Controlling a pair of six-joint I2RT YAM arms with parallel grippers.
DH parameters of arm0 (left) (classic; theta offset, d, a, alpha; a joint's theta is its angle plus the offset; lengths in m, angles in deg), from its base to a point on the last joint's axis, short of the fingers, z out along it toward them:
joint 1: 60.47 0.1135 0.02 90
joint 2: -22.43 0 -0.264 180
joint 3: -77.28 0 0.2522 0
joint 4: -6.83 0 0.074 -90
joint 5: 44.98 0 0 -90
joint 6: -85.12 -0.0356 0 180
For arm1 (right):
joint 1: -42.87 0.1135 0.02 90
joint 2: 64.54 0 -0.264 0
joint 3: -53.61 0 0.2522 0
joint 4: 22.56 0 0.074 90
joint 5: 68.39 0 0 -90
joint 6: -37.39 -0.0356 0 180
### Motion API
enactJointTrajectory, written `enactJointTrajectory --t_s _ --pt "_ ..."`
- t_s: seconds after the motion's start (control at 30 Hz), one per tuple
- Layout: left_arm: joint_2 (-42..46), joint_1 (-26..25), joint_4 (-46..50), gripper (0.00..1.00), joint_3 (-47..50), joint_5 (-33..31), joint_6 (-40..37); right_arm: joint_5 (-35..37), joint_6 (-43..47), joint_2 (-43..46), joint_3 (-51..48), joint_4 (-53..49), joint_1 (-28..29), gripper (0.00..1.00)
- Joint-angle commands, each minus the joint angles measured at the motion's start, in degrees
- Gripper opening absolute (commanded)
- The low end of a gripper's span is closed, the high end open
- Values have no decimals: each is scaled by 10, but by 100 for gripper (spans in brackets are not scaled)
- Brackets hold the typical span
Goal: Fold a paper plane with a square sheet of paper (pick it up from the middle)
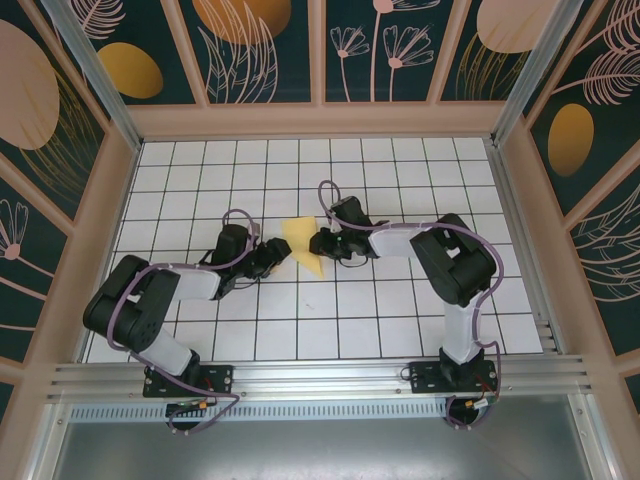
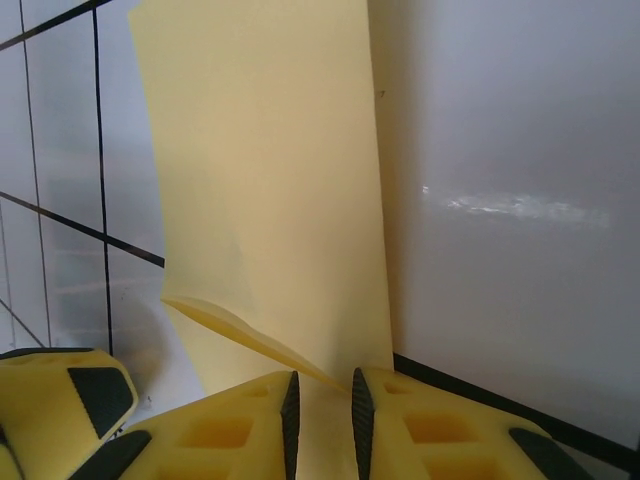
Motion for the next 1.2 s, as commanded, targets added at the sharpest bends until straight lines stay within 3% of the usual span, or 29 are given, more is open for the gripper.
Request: enactJointTrajectory --t_s 0.0,0.27,0.5,0.77,1.17 --pt "-18 -6 -33 54 -18 12 10 -12 -18 -15 -22 2 -14 22" --pt "-35 -8 -43 45 -19 11 12 -33 5 42 -13 3 -21 26" --pt "-44 -8 -55 43 -19 12 15 -5 50 107 -14 -18 -4 33" --pt "-53 -8 -61 38 -19 14 15 4 74 75 -3 -39 32 27" --pt "-53 -8 -59 38 -17 12 15 27 54 20 7 -37 9 22"
